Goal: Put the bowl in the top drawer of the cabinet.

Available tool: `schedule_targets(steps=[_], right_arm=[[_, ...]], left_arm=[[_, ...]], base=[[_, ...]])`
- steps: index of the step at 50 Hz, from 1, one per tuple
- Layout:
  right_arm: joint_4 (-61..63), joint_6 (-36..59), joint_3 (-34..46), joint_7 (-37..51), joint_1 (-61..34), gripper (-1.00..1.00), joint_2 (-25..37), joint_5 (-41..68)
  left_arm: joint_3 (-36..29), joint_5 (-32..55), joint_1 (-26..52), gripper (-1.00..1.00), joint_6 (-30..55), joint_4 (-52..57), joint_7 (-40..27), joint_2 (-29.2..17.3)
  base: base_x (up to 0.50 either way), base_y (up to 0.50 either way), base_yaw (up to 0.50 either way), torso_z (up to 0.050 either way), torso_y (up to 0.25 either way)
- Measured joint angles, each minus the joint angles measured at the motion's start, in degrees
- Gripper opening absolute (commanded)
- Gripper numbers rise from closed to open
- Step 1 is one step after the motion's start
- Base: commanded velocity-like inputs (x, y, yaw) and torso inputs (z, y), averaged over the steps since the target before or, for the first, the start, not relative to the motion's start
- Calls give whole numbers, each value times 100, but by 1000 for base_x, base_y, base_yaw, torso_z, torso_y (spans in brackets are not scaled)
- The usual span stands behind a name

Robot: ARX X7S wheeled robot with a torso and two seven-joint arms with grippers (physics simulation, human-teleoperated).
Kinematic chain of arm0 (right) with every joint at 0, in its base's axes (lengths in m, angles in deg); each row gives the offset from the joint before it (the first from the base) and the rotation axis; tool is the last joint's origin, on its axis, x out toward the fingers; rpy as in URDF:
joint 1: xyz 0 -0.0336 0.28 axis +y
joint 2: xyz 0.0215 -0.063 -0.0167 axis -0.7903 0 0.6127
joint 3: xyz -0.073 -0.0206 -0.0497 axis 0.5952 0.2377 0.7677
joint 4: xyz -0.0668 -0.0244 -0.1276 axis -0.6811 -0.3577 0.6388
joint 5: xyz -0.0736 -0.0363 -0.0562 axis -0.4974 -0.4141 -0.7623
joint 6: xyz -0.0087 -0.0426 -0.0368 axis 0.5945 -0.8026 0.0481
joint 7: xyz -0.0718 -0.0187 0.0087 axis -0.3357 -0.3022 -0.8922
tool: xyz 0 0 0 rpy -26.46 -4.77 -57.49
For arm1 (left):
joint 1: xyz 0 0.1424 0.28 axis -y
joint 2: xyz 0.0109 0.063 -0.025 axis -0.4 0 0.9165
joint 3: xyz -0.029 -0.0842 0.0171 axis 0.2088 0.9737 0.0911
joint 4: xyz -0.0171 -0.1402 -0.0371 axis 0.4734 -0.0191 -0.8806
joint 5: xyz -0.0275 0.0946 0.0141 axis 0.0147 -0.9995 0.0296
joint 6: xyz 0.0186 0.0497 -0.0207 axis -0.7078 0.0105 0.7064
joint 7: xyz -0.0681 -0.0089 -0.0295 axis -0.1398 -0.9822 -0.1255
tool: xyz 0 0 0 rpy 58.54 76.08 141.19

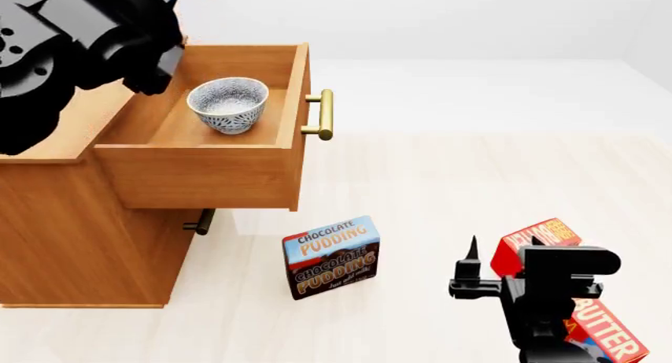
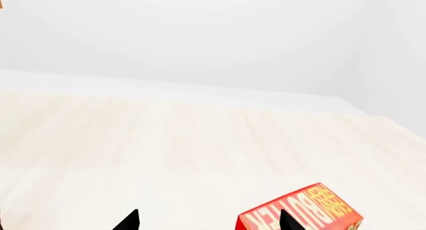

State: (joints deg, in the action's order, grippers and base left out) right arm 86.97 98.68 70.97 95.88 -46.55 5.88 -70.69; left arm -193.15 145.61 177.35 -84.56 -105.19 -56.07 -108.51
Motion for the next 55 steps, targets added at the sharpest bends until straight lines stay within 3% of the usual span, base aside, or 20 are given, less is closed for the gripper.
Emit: schedule_targets(steps=[12, 23, 32, 40, 55], right_arm=[[340, 159, -124, 118, 12, 100, -11, 149], [1467, 669, -472, 414, 31, 100, 49, 505], [2665, 1114, -766, 732, 116, 100, 164, 739], [3535, 1346, -970, 939, 240, 100, 208, 932], [4573, 1344, -870, 1234, 527, 100, 256, 843]], left_arm=[[-49, -1192, 91, 100, -1242, 2402, 205, -1003], [-549, -3522, -157, 100, -2459, 4500, 8, -1900], [-886, -6384, -573, 100, -3234, 5822, -981, -2563], [-952, -8651, -904, 100, -3372, 6599, -2228, -3065], [-988, -11095, -1802, 100, -3798, 6860, -3624, -3493]], base=[[0, 0, 0, 0, 0], [0, 0, 0, 0, 0], [0, 0, 0, 0, 0], [0, 0, 0, 0, 0], [0, 0, 0, 0, 0]])
